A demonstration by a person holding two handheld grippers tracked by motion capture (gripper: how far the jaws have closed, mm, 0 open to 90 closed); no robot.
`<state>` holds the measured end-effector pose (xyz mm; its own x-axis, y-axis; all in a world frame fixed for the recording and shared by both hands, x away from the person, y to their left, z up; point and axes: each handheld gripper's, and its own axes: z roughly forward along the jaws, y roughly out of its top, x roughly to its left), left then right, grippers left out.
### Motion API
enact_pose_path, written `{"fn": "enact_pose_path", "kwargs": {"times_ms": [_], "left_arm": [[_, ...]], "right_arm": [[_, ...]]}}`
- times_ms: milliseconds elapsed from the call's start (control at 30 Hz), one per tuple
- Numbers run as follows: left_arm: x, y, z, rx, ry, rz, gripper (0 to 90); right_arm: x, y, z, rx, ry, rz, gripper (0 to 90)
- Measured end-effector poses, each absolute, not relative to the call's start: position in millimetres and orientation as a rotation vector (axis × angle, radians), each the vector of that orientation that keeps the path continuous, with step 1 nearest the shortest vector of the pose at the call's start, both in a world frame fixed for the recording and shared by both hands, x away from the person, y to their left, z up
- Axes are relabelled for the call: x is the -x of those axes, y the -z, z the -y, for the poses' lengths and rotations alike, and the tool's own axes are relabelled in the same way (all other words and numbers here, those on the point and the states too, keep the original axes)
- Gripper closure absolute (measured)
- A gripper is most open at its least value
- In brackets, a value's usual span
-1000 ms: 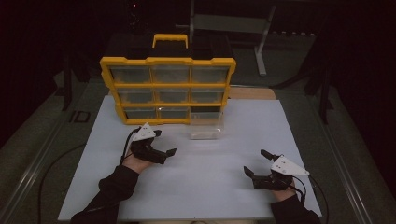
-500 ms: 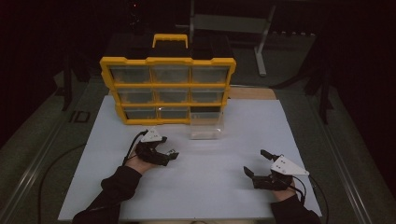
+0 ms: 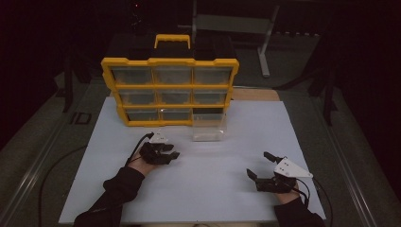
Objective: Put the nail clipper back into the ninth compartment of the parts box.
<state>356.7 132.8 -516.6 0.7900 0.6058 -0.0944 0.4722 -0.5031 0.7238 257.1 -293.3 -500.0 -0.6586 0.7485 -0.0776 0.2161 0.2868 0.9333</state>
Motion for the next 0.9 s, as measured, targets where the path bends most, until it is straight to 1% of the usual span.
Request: {"fn": "enact_pose_path", "kwargs": {"times_ms": [167,300,533,667,900], "left_arm": [[-358.9,520.0,-130.3,-2.211,-0.208,-0.818,61.3],[-358.9,522.4,-126.9,-2.242,-0.194,-0.806,68.5],[-361.6,521.7,-127.3,-2.249,-0.183,-0.825,75.6],[-363.1,521.4,-127.6,-2.255,-0.173,-0.835,78.1],[-365.2,519.4,-125.3,-2.285,-0.165,-0.834,78.9]], "right_arm": [[-257.2,500.1,293.6,-0.86,-1.365,-2.05,9.3],[-257.3,500.3,293.5,-0.858,-1.362,-2.05,9.3],[-257.1,500.2,293.2,-0.859,-1.36,-2.052,9.3],[-256.9,500.0,293.2,-0.86,-1.36,-2.05,9.3],[-257.0,500.2,292.3,-0.857,-1.357,-2.056,9.3]]}}
